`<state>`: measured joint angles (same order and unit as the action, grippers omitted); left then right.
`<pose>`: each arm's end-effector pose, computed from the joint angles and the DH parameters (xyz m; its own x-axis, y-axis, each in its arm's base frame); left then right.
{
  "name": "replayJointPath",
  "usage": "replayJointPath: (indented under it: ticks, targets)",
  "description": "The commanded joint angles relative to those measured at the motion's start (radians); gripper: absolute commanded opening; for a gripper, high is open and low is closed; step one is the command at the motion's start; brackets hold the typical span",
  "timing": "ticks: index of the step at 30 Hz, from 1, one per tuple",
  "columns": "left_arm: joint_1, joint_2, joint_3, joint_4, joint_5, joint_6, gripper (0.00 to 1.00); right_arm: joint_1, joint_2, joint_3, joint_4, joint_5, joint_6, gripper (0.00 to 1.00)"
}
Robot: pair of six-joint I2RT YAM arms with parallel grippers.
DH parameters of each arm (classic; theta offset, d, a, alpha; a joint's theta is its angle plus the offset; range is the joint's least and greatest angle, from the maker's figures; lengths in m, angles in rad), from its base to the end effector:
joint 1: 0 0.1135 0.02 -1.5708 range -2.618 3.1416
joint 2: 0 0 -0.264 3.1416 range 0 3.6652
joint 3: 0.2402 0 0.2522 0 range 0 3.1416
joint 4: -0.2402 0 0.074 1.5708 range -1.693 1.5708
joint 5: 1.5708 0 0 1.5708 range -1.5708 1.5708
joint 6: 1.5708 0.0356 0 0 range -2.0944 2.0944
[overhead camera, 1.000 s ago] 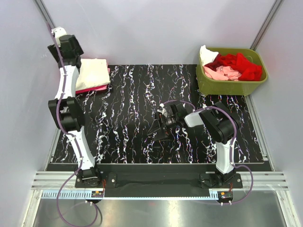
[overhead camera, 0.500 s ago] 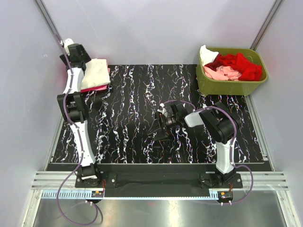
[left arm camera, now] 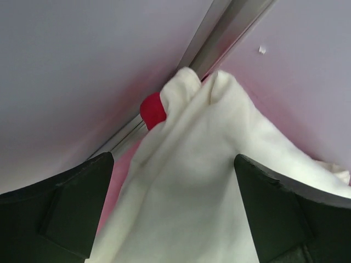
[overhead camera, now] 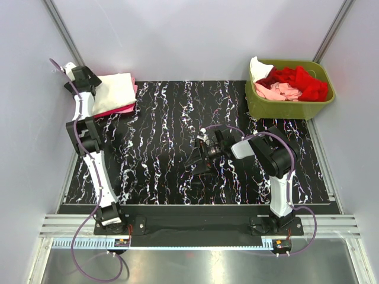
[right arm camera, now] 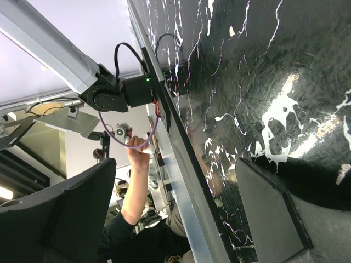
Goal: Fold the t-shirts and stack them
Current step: Neatly place the folded tshirt to the corner, then reset both grippers
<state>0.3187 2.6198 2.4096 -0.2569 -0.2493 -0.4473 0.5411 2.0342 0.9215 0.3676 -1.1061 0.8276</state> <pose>0.5650 0.1957 0.2038 -0.1637 -0.4954 -0.8531 -0.6473 0.7065 -0.2860 0.2976 0.2159 0.0955 -0.9779 -0.2027 -0.0510 -0.1094 0.2881 0.9513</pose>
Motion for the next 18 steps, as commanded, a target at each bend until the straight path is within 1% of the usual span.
replayJointPath:
  ticks: [1, 3, 6, 7, 9, 10, 12, 13, 15, 16, 18]
  targets:
    - [0.010, 0.003, 0.066, 0.081, 0.024, -0.034, 0.99, -0.010, 0.029, -0.010, -0.004, 0.002, 0.024, 0.98]
    - [0.008, -0.013, 0.062, 0.071, 0.036, -0.037, 0.99, -0.009, 0.027, -0.012, -0.004, 0.002, 0.024, 0.98]
    - [-0.010, -0.108, -0.022, 0.082, 0.056, -0.034, 0.99, -0.009, 0.029, -0.010, -0.004, 0.003, 0.024, 0.98]
    - [-0.027, -0.198, -0.140, 0.123, 0.053, -0.027, 0.99, -0.010, 0.027, -0.012, -0.004, 0.005, 0.024, 0.98]
    - [-0.046, -0.303, -0.281, 0.183, 0.038, -0.028, 0.99, -0.010, 0.023, -0.013, -0.004, 0.012, 0.022, 0.99]
    - [-0.062, -0.395, -0.396, 0.220, 0.035, -0.033, 0.99, -0.010, 0.020, -0.013, -0.004, 0.015, 0.022, 1.00]
    - [-0.079, -0.479, -0.479, 0.223, 0.012, -0.036, 0.99, -0.009, 0.011, -0.019, -0.007, 0.026, 0.018, 1.00]
    - [-0.099, -0.563, -0.539, 0.202, -0.002, -0.031, 0.99, -0.009, 0.009, -0.018, -0.021, 0.031, 0.010, 1.00]
    - [-0.122, -0.654, -0.613, 0.196, -0.053, -0.018, 0.99, -0.003, 0.003, -0.012, -0.038, 0.046, 0.001, 1.00]
    - [-0.144, -0.747, -0.686, 0.191, -0.065, -0.008, 0.99, -0.001, 0.001, -0.010, -0.053, 0.049, -0.010, 1.00]
    - [-0.162, -0.844, -0.765, 0.192, -0.087, -0.007, 0.99, 0.006, -0.003, -0.004, -0.067, 0.063, -0.018, 1.00]
